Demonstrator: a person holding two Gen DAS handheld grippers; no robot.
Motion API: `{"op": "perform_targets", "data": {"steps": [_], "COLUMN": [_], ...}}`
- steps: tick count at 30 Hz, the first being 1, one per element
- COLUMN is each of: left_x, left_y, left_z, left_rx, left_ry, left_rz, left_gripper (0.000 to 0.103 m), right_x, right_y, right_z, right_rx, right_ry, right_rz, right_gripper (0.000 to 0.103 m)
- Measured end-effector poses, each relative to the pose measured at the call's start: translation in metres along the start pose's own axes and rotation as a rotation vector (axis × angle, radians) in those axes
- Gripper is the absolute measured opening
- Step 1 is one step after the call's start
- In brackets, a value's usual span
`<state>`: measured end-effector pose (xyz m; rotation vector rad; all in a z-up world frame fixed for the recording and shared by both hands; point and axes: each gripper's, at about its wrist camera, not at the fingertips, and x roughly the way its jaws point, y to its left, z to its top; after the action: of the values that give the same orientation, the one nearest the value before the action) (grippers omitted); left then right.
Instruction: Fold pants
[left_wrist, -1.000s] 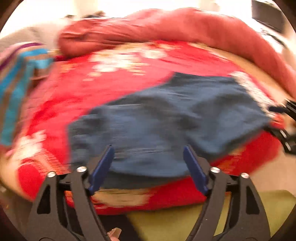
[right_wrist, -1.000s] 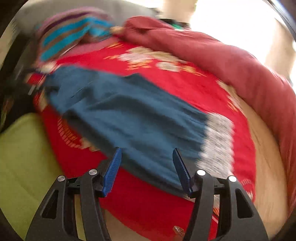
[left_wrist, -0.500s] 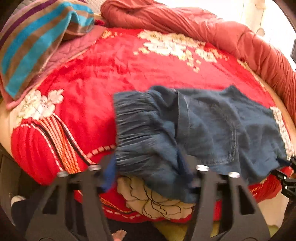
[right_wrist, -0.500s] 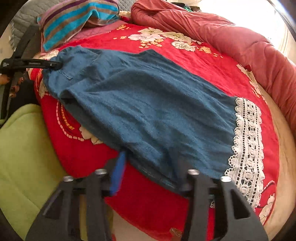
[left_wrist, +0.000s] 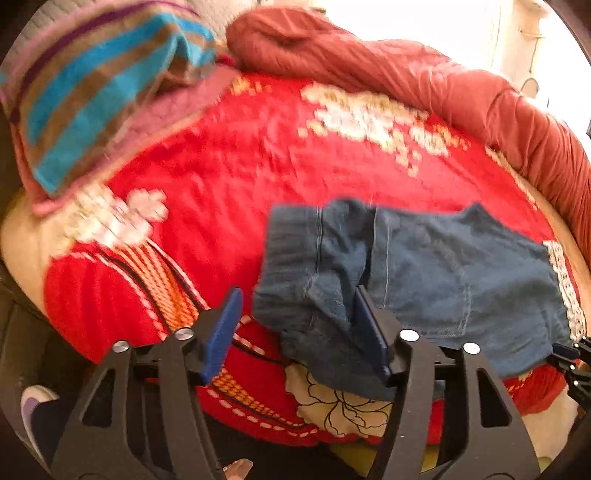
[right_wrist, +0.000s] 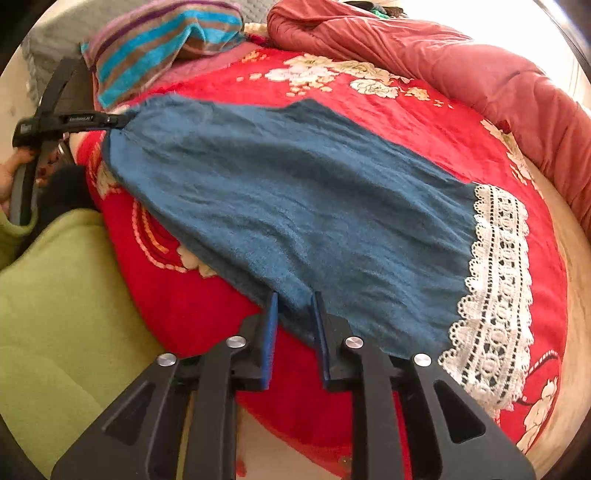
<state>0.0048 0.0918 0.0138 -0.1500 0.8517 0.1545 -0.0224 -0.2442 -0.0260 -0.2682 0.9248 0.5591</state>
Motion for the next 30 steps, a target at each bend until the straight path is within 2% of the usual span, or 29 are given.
{"op": "perform_targets", "data": {"steps": [3,5,6,8,14,17,19,21,24,25,27,30], "left_x": [-0.023,-0.034,-0.038,-0.039,0.001,0.027,0.042,0.051,0.049,0.048,0.048,0.048], "left_y": [-0.008,-0.023,-0.031,-0.054,-0.130,-0.169,-0.183,-0.185,-0.180,-0.177,-0.175,-0.176], "left_z": [0.007,0.012,0.014,0.016,0.009,-0.006,-0.020,-0.030,-0.039,-0.039,-0.041,-0.042], "left_rx": [0.017,0.059,0.080,0.138,0.281,0.415,0.454,0.475,0.481,0.469,0.453,0.449], "left_ry": [-0.067,-0.094,-0.103,-0.093,0.084,0.153,0.196,0.224,0.201,0.202,0.201,0.198], "left_rz": [-0.005,-0.023,-0.035,-0.089,-0.246,-0.225,-0.211,-0.209,-0.214,-0.226,-0.239,-0.239], "left_gripper": [0.060,0.062,0.066,0.069,0.070,0.070,0.070,0.072,0.073,0.073,0.074,0.074], "right_x": [-0.021,-0.032,-0.035,-0.037,-0.029,-0.024,-0.018,-0.010,-0.002,-0.001,-0.002,-0.004], "right_y": [-0.016,-0.029,-0.033,-0.044,-0.053,-0.049,-0.045,-0.045,-0.052,-0.057,-0.068,-0.068], "right_z": [0.003,0.007,0.008,0.009,0.013,0.018,0.020,0.017,0.003,-0.004,-0.015,-0.018], "right_rx": [0.091,0.138,0.152,0.192,0.241,0.223,0.199,0.173,0.150,0.157,0.210,0.217], "right_ry": [-0.068,-0.109,-0.120,-0.137,-0.149,-0.153,-0.138,-0.094,-0.022,-0.009,-0.029,-0.044], "right_rz": [0.056,0.029,0.015,-0.005,-0.002,0.007,-0.019,-0.087,-0.202,-0.216,-0.166,-0.156], "right_gripper": [0.023,0.023,0.023,0.024,0.033,0.038,0.039,0.038,0.038,0.037,0.037,0.039]}}
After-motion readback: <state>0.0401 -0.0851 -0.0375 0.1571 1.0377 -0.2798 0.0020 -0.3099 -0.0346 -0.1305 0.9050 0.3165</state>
